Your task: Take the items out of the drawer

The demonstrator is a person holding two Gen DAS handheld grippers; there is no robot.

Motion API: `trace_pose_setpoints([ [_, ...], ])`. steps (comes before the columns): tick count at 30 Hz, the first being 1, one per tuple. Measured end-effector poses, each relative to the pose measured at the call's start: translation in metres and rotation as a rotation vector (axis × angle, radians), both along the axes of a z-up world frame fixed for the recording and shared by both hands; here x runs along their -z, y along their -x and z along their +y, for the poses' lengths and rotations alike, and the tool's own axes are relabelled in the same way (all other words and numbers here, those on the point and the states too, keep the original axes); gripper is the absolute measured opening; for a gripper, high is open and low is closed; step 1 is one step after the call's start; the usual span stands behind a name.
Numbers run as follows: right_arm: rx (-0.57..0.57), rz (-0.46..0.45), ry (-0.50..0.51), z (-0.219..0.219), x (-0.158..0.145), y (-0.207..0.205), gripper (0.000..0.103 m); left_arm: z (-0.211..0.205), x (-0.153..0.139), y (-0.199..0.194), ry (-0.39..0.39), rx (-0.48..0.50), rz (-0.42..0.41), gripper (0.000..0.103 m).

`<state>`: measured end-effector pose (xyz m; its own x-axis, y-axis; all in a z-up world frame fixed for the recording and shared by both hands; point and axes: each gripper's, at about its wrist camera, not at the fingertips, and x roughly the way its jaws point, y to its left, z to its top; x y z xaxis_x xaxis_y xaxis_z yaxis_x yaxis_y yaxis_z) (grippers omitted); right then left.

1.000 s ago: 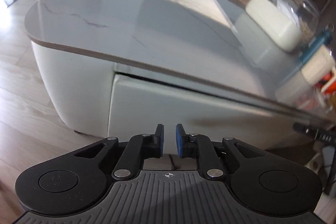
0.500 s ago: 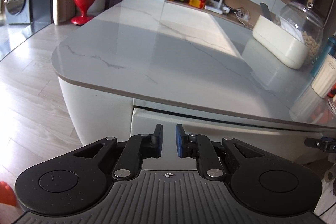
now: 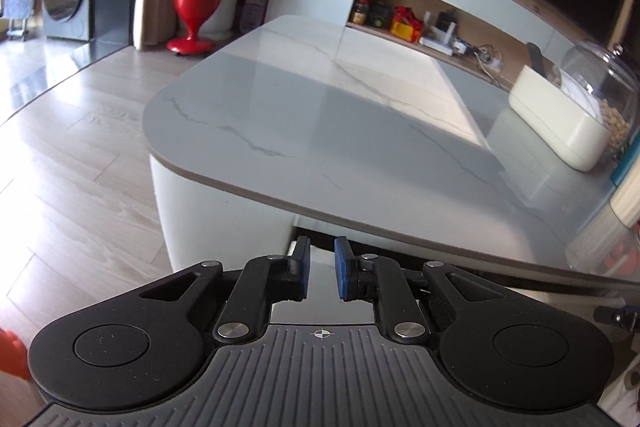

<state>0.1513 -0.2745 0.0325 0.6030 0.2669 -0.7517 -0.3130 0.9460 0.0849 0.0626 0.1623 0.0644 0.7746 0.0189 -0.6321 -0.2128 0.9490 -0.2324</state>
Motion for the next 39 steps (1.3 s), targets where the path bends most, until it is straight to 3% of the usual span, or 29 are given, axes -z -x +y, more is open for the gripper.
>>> trace_pose_setpoints([
  [5, -0.014, 0.002, 0.026, 0.001, 0.000, 0.008, 0.103, -0.041, -0.006, -0.008, -0.020, 0.098, 0.014, 0.015],
  [9, 0.017, 0.013, 0.018, 0.001, -0.001, 0.008, 0.103, -0.072, -0.008, -0.024, -0.079, 0.136, 0.032, 0.015],
  [12, 0.056, 0.010, 0.024, 0.003, -0.005, 0.012, 0.103, -0.082, -0.006, -0.035, -0.104, 0.125, 0.055, 0.015],
  [18, 0.080, -0.086, 0.174, 0.026, -0.011, 0.024, 0.103, -0.086, 0.005, -0.045, -0.108, 0.105, 0.104, 0.015],
  [23, 0.093, -0.149, 0.136, 0.023, -0.029, 0.027, 0.102, -0.087, 0.012, -0.047, -0.131, 0.096, 0.121, 0.015],
  [28, 0.067, -0.099, 0.077, 0.037, -0.030, 0.013, 0.102, -0.097, 0.013, -0.047, -0.211, 0.122, 0.133, 0.015],
  [35, 0.036, -0.058, 0.112, 0.075, -0.012, 0.003, 0.102, -0.097, 0.011, -0.032, -0.196, 0.133, 0.149, 0.015],
  [38, 0.050, 0.030, 0.130, 0.080, 0.002, 0.001, 0.102, -0.100, 0.011, -0.023, -0.196, 0.109, 0.151, 0.015],
  [39, 0.061, 0.014, 0.108, 0.077, 0.003, 0.006, 0.102, -0.102, 0.011, -0.022, -0.193, 0.101, 0.147, 0.018],
])
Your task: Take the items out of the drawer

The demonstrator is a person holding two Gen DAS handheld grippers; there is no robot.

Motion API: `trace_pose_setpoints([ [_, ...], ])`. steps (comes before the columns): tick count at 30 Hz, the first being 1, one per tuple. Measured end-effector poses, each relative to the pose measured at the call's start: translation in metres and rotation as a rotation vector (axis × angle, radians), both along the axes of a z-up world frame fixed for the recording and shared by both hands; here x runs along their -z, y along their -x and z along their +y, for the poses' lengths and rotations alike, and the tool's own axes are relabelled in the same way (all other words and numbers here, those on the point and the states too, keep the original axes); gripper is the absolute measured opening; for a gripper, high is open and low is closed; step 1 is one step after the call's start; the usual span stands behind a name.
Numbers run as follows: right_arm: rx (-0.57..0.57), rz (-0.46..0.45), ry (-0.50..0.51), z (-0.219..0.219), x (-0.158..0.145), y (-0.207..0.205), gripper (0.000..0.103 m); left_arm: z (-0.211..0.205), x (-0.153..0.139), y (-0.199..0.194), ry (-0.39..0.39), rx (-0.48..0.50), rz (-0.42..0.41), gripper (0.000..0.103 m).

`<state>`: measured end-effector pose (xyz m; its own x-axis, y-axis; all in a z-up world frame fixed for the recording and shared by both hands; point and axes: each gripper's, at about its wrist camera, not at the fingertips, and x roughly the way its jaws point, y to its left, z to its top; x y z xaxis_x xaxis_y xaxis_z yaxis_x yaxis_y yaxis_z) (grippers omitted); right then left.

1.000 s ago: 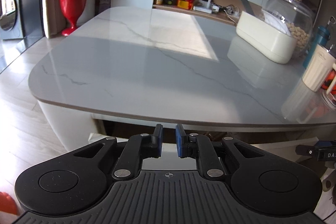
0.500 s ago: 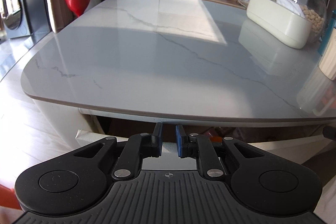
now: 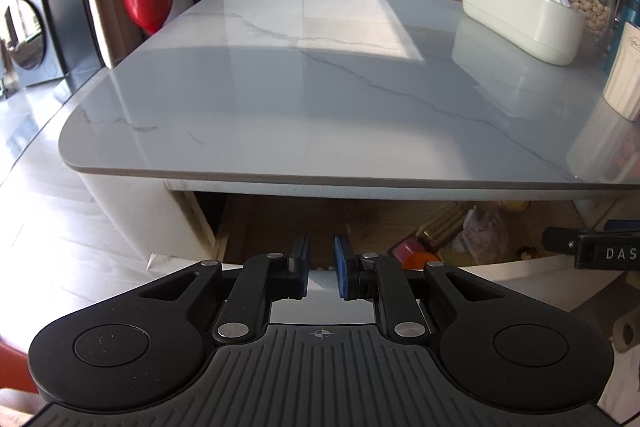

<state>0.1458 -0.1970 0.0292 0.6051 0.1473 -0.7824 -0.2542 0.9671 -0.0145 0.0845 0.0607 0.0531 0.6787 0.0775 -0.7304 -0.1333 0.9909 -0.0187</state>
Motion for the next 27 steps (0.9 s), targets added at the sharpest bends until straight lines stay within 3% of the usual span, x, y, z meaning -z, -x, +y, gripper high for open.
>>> trace_pose_setpoints([
  [3, -0.007, -0.050, 0.006, 0.000, 0.001, 0.015, 0.102, -0.005, 0.002, 0.000, 0.056, 0.036, -0.006, 0.019],
  [7, -0.003, -0.076, 0.006, -0.002, 0.000, 0.022, 0.102, -0.018, 0.010, -0.005, 0.015, 0.094, 0.011, 0.021],
  [10, -0.005, -0.096, 0.005, -0.006, 0.001, 0.032, 0.102, -0.018, 0.015, -0.001, 0.025, 0.105, 0.015, 0.021],
  [16, -0.006, -0.054, 0.005, -0.015, 0.000, 0.059, 0.102, -0.015, 0.015, 0.031, 0.065, 0.137, 0.059, 0.021],
  [20, -0.018, -0.001, -0.001, -0.022, -0.001, 0.081, 0.103, -0.019, 0.013, 0.056, 0.046, 0.146, 0.099, 0.021],
  [24, -0.047, 0.115, -0.031, -0.033, 0.000, 0.094, 0.103, -0.021, 0.013, 0.078, 0.041, 0.167, 0.138, 0.021],
  [27, -0.063, 0.101, -0.039, -0.036, -0.001, 0.099, 0.102, -0.025, 0.012, 0.084, 0.004, 0.159, 0.107, 0.021],
])
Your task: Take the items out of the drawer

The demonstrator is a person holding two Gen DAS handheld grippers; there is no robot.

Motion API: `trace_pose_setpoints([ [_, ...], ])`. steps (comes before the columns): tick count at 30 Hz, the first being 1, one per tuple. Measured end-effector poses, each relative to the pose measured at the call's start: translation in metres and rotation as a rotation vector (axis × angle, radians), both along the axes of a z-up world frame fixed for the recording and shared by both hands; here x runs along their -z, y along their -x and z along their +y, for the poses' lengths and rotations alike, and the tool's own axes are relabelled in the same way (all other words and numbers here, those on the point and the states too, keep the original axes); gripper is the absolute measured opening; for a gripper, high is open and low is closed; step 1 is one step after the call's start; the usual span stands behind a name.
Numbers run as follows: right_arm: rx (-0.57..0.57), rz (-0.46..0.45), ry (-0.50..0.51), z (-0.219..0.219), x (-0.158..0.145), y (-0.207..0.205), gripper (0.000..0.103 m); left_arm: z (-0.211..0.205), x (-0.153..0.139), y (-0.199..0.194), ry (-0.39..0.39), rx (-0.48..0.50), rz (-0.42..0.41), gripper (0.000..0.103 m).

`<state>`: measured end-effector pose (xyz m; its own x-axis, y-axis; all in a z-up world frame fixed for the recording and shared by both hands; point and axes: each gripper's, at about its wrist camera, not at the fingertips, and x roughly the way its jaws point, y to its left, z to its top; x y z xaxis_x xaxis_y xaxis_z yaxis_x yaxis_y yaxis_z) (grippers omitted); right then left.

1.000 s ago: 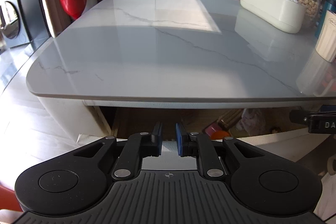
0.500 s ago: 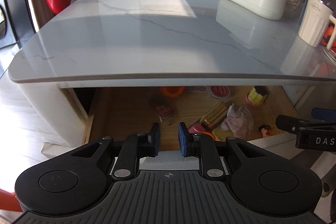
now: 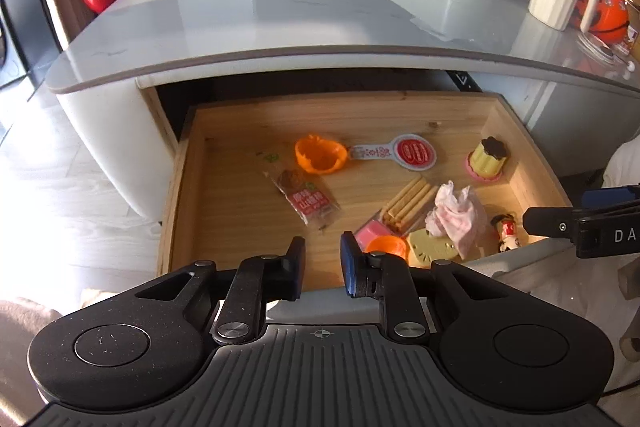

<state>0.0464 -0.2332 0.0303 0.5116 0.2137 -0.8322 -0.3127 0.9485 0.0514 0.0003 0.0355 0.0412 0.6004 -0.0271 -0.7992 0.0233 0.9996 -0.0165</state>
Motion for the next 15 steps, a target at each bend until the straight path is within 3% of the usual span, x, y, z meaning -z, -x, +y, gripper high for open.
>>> trace_pose_setpoints([
  [11, -0.025, 0.032, -0.008, -0.002, 0.001, -0.007, 0.103, 0.004, 0.004, 0.002, 0.057, 0.035, -0.019, 0.021],
  [15, -0.062, 0.084, -0.046, -0.008, 0.006, -0.019, 0.103, 0.002, 0.004, -0.011, 0.035, 0.109, 0.035, 0.021],
])
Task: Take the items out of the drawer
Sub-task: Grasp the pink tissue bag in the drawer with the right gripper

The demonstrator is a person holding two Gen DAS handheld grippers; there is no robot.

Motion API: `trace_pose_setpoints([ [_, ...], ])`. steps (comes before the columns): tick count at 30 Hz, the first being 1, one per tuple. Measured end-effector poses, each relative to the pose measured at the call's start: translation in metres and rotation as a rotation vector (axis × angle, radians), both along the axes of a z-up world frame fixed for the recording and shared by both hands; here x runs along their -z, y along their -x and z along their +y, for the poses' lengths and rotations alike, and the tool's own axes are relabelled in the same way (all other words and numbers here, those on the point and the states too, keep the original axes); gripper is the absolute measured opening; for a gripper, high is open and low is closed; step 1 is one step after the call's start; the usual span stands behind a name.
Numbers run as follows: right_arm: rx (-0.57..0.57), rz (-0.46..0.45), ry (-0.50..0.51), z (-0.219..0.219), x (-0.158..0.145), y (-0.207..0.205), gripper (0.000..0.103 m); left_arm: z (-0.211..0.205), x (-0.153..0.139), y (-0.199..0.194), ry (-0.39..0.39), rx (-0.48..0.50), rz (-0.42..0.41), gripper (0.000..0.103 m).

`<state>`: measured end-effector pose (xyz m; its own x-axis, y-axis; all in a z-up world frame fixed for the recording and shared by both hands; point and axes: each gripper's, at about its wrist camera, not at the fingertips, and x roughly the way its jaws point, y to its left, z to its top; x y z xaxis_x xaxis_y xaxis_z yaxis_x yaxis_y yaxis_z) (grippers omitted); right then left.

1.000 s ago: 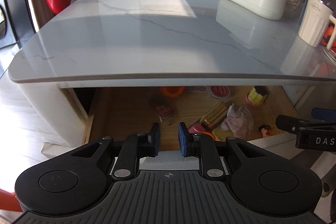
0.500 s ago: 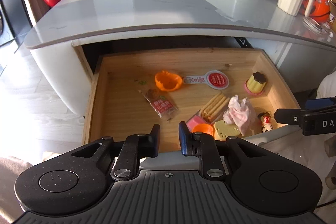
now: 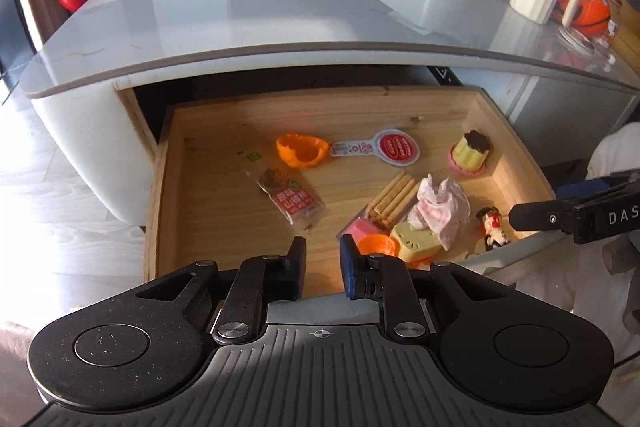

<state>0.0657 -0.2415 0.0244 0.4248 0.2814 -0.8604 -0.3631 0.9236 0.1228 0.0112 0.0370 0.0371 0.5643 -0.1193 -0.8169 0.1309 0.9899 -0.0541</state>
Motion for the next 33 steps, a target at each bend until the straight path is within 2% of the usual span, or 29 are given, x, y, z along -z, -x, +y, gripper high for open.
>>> trace_pose_setpoints([
  [4, -0.093, -0.018, 0.056, 0.005, 0.000, -0.014, 0.096, -0.007, -0.001, -0.022, -0.063, 0.121, 0.025, 0.021],
  [7, -0.179, -0.058, 0.067, 0.005, -0.005, -0.028, 0.096, -0.003, -0.004, -0.051, -0.060, 0.138, 0.043, 0.021],
  [8, -0.211, -0.051, 0.057, 0.005, -0.007, -0.035, 0.096, -0.004, -0.003, -0.064, -0.083, 0.149, 0.038, 0.021],
  [10, -0.278, -0.046, 0.045, 0.006, -0.010, -0.044, 0.096, -0.011, 0.000, -0.082, -0.176, 0.210, -0.007, 0.021],
  [12, -0.349, -0.083, 0.072, 0.011, -0.013, -0.048, 0.096, -0.024, 0.006, -0.092, -0.287, 0.312, -0.063, 0.021],
  [13, -0.384, -0.115, 0.102, 0.015, -0.014, -0.049, 0.095, -0.030, 0.011, -0.096, -0.332, 0.373, -0.072, 0.021],
  [15, -0.441, -0.169, 0.153, 0.021, -0.016, -0.050, 0.095, -0.038, 0.023, -0.101, -0.368, 0.468, -0.039, 0.022],
  [17, -0.466, -0.163, 0.146, 0.021, -0.018, -0.057, 0.094, -0.043, 0.033, -0.103, -0.353, 0.548, 0.016, 0.022],
  [20, -0.476, -0.127, 0.126, 0.016, -0.017, -0.069, 0.094, -0.053, 0.038, -0.100, -0.299, 0.664, 0.054, 0.022],
  [24, -0.483, -0.108, 0.167, 0.005, -0.015, -0.081, 0.094, -0.076, 0.039, -0.105, -0.163, 0.760, 0.086, 0.022],
  [28, -0.426, -0.056, 0.113, -0.008, -0.020, -0.093, 0.094, -0.109, 0.045, -0.114, -0.115, 0.788, 0.086, 0.021],
  [33, -0.388, -0.055, 0.112, -0.018, -0.024, -0.095, 0.094, -0.137, 0.068, -0.129, -0.119, 0.775, 0.206, 0.021],
])
